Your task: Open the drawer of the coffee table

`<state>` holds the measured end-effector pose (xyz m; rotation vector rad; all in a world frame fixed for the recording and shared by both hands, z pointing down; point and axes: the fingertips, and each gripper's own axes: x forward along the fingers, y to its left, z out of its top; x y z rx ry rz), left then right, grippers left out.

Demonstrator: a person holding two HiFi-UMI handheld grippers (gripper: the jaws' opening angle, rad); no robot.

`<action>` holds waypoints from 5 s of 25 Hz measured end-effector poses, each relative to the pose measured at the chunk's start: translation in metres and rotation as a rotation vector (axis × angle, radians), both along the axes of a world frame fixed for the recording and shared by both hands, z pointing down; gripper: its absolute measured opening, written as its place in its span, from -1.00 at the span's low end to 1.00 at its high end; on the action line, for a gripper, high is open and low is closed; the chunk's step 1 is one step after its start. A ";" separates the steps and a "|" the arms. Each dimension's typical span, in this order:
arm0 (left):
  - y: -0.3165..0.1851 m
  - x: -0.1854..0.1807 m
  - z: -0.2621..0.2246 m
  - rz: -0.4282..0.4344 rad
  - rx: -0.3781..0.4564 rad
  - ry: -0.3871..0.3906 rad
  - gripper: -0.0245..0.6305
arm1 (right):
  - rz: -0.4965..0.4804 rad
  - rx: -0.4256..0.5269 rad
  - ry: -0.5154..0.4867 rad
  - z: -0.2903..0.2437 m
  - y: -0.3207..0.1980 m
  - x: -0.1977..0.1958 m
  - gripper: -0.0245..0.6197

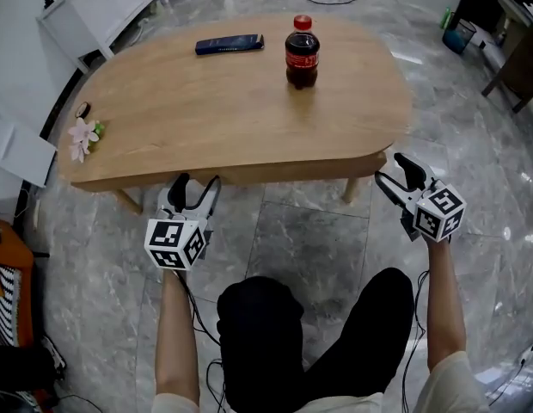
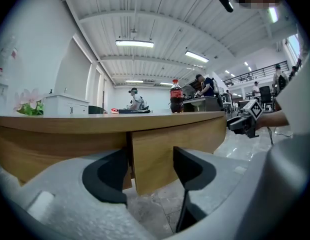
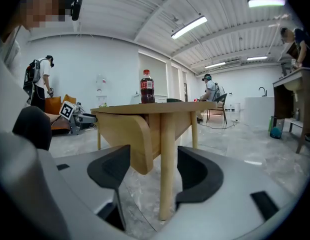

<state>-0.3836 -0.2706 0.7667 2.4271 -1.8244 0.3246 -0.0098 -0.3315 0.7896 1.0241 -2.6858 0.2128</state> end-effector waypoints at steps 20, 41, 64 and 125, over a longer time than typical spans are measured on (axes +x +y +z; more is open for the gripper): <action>-0.002 0.006 0.006 -0.084 -0.020 0.022 -0.06 | 0.010 0.034 0.058 0.004 -0.003 -0.054 0.05; 0.033 0.012 0.006 -0.083 -0.034 0.029 -0.06 | 0.034 0.038 0.044 0.003 0.032 -0.048 0.05; 0.064 0.020 0.006 -0.098 -0.068 0.025 -0.06 | 0.021 0.030 0.045 0.004 0.059 -0.041 0.05; 0.148 0.034 0.005 -0.107 -0.070 0.064 -0.06 | 0.023 0.029 0.050 0.006 0.144 -0.027 0.05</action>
